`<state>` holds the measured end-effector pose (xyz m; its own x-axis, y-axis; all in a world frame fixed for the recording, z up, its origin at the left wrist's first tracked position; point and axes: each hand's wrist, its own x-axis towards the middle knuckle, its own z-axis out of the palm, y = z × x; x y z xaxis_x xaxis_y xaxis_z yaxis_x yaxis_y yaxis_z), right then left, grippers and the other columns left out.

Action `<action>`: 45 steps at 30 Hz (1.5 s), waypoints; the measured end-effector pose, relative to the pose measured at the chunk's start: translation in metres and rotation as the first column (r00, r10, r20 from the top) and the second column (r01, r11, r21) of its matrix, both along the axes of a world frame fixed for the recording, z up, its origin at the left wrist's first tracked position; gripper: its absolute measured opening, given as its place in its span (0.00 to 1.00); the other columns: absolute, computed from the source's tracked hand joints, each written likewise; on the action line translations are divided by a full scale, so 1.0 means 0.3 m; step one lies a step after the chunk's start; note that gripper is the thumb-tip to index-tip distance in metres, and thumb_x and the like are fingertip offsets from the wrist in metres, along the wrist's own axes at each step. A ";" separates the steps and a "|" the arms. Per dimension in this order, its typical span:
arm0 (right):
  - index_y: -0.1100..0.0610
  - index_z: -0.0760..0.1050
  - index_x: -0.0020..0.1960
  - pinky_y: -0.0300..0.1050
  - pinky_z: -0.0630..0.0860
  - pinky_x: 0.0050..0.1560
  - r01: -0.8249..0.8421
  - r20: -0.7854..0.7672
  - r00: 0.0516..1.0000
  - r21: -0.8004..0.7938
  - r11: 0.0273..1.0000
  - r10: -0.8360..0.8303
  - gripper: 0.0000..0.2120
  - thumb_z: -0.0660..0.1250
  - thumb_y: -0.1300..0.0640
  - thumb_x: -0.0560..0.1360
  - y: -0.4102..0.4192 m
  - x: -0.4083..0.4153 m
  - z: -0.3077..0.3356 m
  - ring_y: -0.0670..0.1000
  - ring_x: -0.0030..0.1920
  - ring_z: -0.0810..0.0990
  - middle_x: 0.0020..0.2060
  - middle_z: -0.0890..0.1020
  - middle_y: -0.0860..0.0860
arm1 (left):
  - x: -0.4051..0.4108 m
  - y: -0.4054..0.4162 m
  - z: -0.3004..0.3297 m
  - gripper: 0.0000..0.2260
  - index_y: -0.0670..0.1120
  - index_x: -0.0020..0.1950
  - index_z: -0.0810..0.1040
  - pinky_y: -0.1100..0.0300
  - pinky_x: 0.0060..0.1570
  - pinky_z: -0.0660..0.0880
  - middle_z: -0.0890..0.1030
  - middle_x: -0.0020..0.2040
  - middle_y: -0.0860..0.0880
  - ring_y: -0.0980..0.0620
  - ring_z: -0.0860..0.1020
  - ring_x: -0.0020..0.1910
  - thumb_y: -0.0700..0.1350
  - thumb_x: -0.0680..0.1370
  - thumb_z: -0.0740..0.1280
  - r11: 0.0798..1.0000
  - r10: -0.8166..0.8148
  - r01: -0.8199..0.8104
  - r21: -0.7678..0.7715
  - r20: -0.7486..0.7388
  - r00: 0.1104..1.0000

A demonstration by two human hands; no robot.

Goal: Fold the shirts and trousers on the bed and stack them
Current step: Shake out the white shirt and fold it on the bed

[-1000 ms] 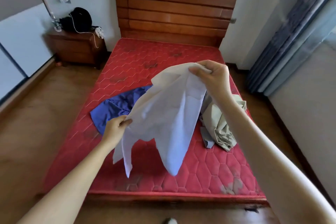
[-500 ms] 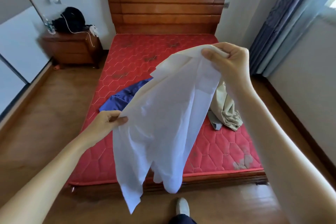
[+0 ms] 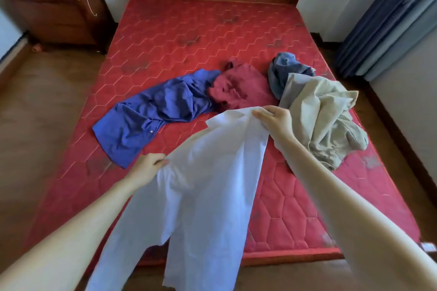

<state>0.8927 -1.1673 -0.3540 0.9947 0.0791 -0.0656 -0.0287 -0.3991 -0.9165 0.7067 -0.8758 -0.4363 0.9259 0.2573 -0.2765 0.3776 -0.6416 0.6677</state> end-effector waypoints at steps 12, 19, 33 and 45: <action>0.47 0.82 0.47 0.42 0.67 0.38 0.011 -0.057 0.998 -0.382 0.924 -0.036 0.07 0.69 0.49 0.70 0.077 0.474 -0.982 0.49 0.40 0.76 0.37 0.81 0.44 | 0.436 0.028 -0.793 0.12 0.46 0.39 0.76 0.51 0.37 0.68 0.75 0.31 0.48 0.40 0.74 0.38 0.49 0.81 0.63 0.961 0.207 -0.193 0.196 -0.055 0.977; 0.51 0.83 0.49 0.44 0.71 0.41 0.060 0.034 0.998 -0.441 0.895 -0.050 0.09 0.70 0.51 0.71 0.091 0.693 -1.100 0.53 0.47 0.80 0.43 0.84 0.51 | 0.666 0.013 -0.888 0.08 0.47 0.42 0.82 0.54 0.39 0.66 0.78 0.38 0.48 0.43 0.75 0.40 0.46 0.79 0.67 0.954 0.247 -0.255 0.155 0.070 0.966; 0.56 0.76 0.62 0.48 0.69 0.55 0.101 0.166 0.986 -0.627 0.773 0.006 0.17 0.67 0.50 0.76 0.071 0.812 -1.167 0.55 0.62 0.70 0.59 0.76 0.53 | 0.836 -0.027 -0.931 0.11 0.41 0.60 0.79 0.48 0.52 0.70 0.79 0.54 0.41 0.38 0.76 0.54 0.40 0.78 0.67 0.950 0.161 -0.161 0.267 0.020 0.987; 0.50 0.50 0.79 0.57 0.38 0.75 -0.442 -0.102 0.624 -0.864 0.242 0.775 0.26 0.47 0.46 0.83 0.266 0.523 -1.326 0.53 0.78 0.44 0.79 0.51 0.53 | 0.675 -0.117 -0.985 0.28 0.47 0.74 0.69 0.44 0.71 0.64 0.66 0.75 0.47 0.46 0.64 0.74 0.57 0.79 0.48 0.570 -0.505 0.545 0.614 -0.261 0.822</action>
<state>1.0495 -1.0876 -0.7519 0.6276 0.7519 -0.2019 0.7495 -0.6537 -0.1046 0.9093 -0.9108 -0.7319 0.9466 -0.1422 -0.2894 -0.1472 -0.9891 0.0044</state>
